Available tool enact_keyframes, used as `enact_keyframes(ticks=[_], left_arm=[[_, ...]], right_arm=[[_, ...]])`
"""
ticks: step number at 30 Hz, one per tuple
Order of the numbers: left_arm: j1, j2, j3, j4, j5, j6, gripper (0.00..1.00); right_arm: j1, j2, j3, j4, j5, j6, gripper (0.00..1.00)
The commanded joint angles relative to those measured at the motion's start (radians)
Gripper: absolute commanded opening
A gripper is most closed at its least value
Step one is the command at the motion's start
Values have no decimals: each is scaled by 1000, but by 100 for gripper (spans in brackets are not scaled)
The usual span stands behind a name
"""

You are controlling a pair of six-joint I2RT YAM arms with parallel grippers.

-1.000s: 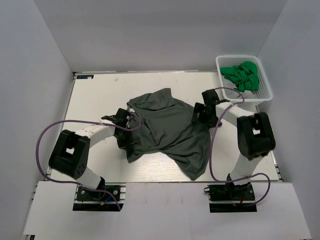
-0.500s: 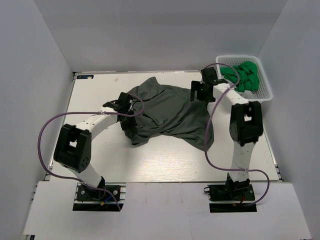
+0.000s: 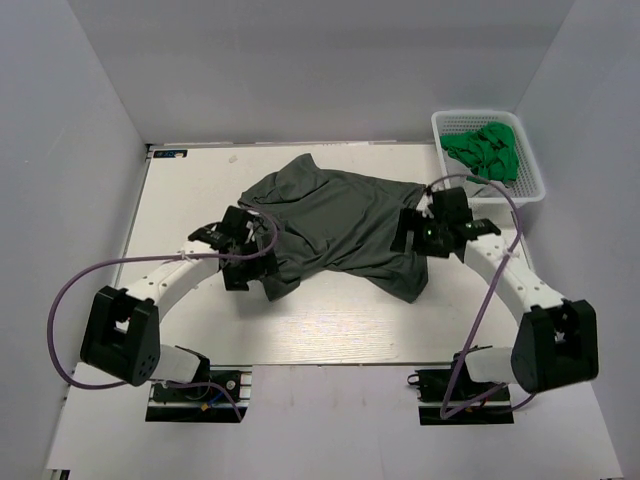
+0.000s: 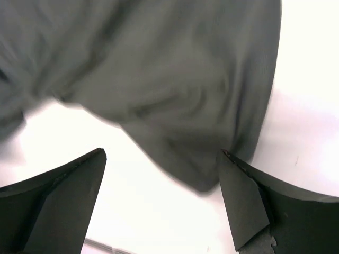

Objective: Fold and stack the t-shirts
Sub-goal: Flatten out the tshirt

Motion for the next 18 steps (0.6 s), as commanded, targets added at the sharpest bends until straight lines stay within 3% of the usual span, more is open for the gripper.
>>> enact_keyframes(ticks=[1,4,9,12,13,18], left_arm=[[-4,-24,-72,28,48,-29,99],[-4,-13,-107,85,81,-29,99],[-13,58,-130,154,95,-29,87],[-13,94,-130,179,95,-29,71],[-13,105,-130,201,95,-29,60],[-23,141,-140,263,118,-29,37]], right_arm=[[-3,-101,-91,-50,-53,38,90],[-2,-162,-174,-50,-90,60,90],[0,-202,-265,-27,-143,90,90],[1,-185,-294,-6,-142,94,90],[1,-179,-303,-1,-140,94,90],[12,-110,-342,40,-119,75,90]])
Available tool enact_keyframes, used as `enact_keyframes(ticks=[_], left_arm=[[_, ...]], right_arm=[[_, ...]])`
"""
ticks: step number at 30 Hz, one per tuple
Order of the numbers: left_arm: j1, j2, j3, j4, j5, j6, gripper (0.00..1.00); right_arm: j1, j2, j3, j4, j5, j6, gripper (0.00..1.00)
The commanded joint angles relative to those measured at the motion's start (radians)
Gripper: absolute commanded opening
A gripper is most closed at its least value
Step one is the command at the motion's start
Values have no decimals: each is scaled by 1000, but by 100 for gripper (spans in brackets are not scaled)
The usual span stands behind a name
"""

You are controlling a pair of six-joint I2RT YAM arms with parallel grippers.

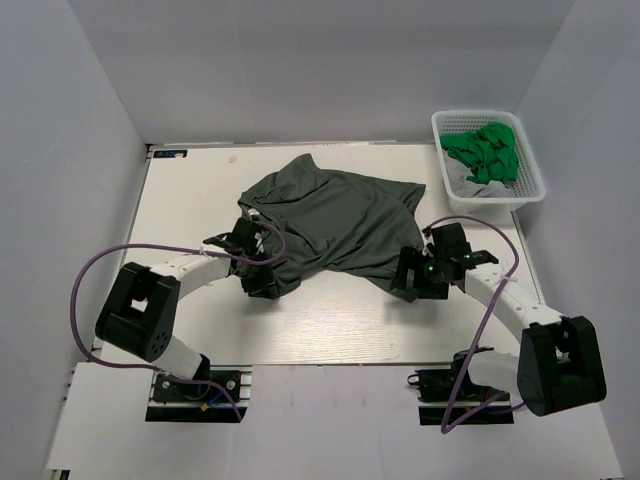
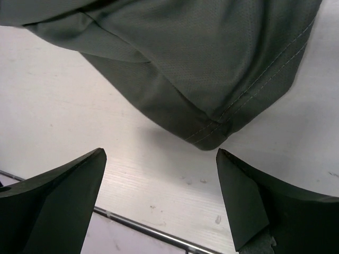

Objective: Fold and stack the t-shirts
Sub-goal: Flatten out the tshirt

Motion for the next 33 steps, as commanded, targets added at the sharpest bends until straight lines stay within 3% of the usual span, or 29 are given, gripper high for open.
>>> enact_keyframes(ticks=[1,6,11,14,15,16,22,26,31,33], left_arm=[[-7,14,-10,88,18,4,30],[-7,49,13,76,-2,-5,0],[-7,35,24,56,-2,-5,0],[-7,-5,44,47,-2,-5,0],[-7,-18,44,47,-13,-5,0],[-7,-32,67,34,-13,-5,0],[-7,-190,225,-45,-122,-5,0],[-7,-285,378,-84,-188,26,0],[16,-321,628,-128,-307,69,0],[16,-312,740,-157,-336,87,0]], right_arm=[[12,37,-38,80,4,11,90],[22,110,-41,132,68,29,89],[32,160,-30,189,50,45,75],[34,156,-7,187,77,54,33],[38,140,5,168,102,59,4],[32,127,14,149,129,63,0],[28,22,177,-34,293,69,0],[22,-73,379,-115,408,23,0],[25,-132,631,-121,655,-29,0],[23,-153,698,-93,677,-71,0]])
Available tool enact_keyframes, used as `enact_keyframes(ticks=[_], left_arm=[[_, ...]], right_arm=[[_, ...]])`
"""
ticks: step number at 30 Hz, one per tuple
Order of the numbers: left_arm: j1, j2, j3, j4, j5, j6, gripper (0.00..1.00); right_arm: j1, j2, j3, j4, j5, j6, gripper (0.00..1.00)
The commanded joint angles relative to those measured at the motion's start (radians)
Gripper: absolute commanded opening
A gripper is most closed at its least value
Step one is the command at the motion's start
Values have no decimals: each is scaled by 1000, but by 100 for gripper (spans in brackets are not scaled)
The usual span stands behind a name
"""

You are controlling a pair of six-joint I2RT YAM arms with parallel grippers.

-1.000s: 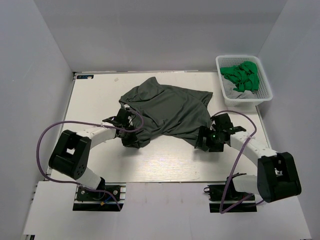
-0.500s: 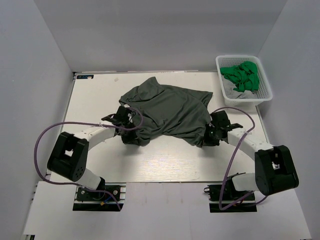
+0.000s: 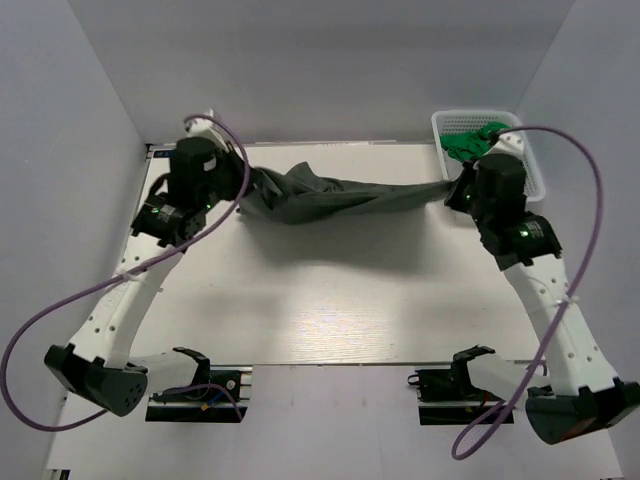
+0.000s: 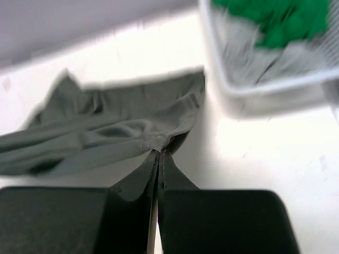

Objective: Fold and stack the t-shirts
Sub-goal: Flatten out the tshirt

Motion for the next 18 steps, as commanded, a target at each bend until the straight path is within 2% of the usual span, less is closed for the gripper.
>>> enact_keyframes(ticks=[1,8,18], left_arm=[[6,-13,165,-75,-120,43,0],[6,-12,449,-95,-165,120,0],[6,-71,684,-86,-136,223,0]], right_arm=[[-7,-36,109,1,167,-77,0],[-9,-52,330,47,222,-183,0],[-2,-173,520,107,176,-298,0]])
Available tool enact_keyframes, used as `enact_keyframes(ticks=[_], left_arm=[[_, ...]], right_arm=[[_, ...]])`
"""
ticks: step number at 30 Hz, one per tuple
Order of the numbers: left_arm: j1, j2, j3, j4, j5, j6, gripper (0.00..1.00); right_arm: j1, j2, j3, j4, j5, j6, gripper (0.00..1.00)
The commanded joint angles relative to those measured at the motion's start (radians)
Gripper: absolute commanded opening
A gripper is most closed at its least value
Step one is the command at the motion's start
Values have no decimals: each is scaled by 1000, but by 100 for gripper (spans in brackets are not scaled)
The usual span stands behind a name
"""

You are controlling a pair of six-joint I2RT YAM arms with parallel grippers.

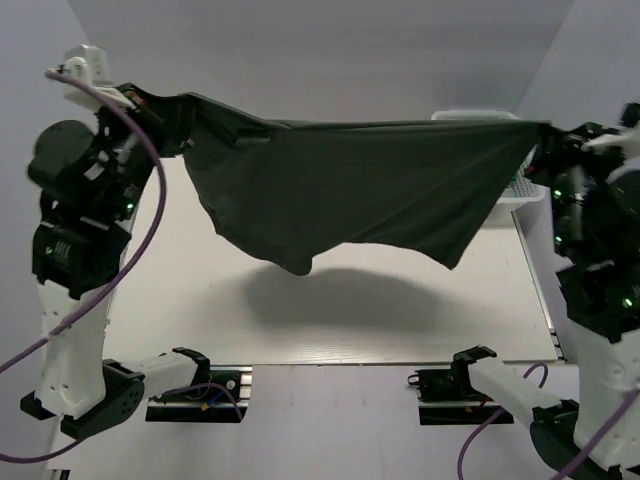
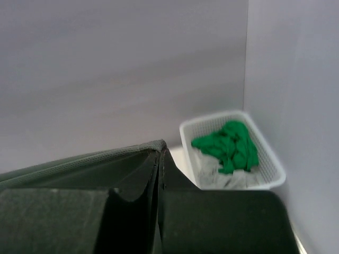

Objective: Fold and stack the t-shirts
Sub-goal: Flatten out the tshirt

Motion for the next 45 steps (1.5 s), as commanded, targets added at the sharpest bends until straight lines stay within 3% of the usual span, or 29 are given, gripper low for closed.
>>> enact_keyframes(ticks=[1,7,15,19,22,25,29,33,35,36,38,41,42,45], left_arm=[[5,-52,93,6,21,66,0],[5,-86,225,6,141,77,0],[5,-140,225,50,132,100,0],[5,-75,161,75,80,120,0],[-9,-12,11,131,-172,155,0],[5,104,-127,151,-325,155,0],[29,311,-273,182,-338,109,0],[100,579,-283,205,-319,34,0],[136,699,-200,185,-284,34,36],[137,816,-162,168,-284,23,58],[159,920,-9,95,-254,23,100],[169,1066,188,-19,-214,23,100],[169,1077,205,-19,-200,32,100],[169,1039,120,22,-175,42,100]], right_arm=[[2,-71,82,78,-14,-59,0],[0,-134,146,57,-159,-61,0],[0,-185,118,51,-201,-29,0],[3,-165,42,78,-190,-3,0],[2,-118,-51,98,-146,42,0],[0,-17,-206,120,-121,92,0],[-7,151,-358,175,-101,136,0],[-35,452,-413,248,-124,171,0],[-58,589,-360,277,-147,157,1],[-67,726,-334,270,-179,154,27],[-72,847,-189,216,-215,123,61],[-73,949,-66,120,-250,93,73],[-69,955,-62,114,-276,87,87],[-67,924,-90,127,-342,68,90]])
